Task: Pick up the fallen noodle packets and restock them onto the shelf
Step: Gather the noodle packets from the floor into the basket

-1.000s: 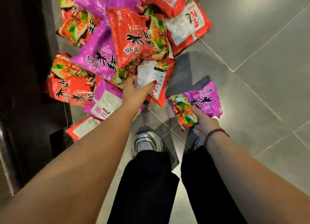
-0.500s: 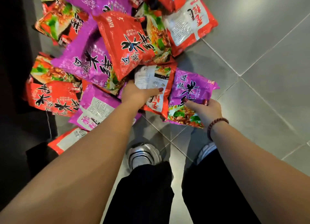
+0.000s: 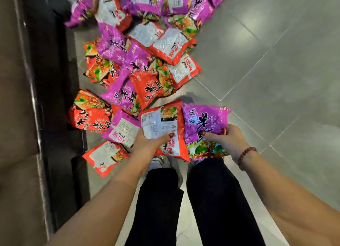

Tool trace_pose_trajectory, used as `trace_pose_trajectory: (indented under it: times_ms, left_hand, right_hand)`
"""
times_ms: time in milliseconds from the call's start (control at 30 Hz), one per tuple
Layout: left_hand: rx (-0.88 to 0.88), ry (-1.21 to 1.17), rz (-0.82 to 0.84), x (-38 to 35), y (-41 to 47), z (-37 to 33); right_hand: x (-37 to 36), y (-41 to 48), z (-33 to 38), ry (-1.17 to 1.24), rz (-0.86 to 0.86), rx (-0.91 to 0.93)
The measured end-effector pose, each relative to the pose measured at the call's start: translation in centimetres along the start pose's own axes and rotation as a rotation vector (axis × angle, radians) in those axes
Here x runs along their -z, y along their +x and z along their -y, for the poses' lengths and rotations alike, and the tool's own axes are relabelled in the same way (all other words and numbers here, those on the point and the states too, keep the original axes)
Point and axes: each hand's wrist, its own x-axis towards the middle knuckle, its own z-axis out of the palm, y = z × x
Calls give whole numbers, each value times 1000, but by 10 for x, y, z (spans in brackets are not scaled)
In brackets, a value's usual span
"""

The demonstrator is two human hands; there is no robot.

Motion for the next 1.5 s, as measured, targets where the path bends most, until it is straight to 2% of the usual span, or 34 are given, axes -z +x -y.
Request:
trace_pose_trajectory:
  times_ms: [267, 367, 500, 633, 833, 1000, 1267, 1500]
  left_hand:
    - [-285, -50, 13, 55, -173, -127]
    - [-323, -63, -17, 84, -243, -166]
    - [-401, -105, -73, 119, -332, -197]
    - [-485, -251, -99, 146, -392, -213]
    - [-502, -441, -205, 169, -436, -222]
    - [-482, -625, -380, 166, -462, -212]
    - [-390, -913, -691, 82, -507, -178]
    - [-266, -1130, -947, 20, -548, -137]
  right_hand:
    - [16, -183, 115, 71, 16, 157]
    - [13, -256, 150, 80, 26, 237]
    - [4, -341, 187, 81, 77, 331]
    - [-9, -394, 209, 72, 105, 401]
    - [-24, -427, 236, 61, 223, 435]
    - [-19, -432, 269, -98, 367, 455]
    - [5, -420, 304, -543, 699, 518]
    - [-14, -431, 287, -797, 892, 426]
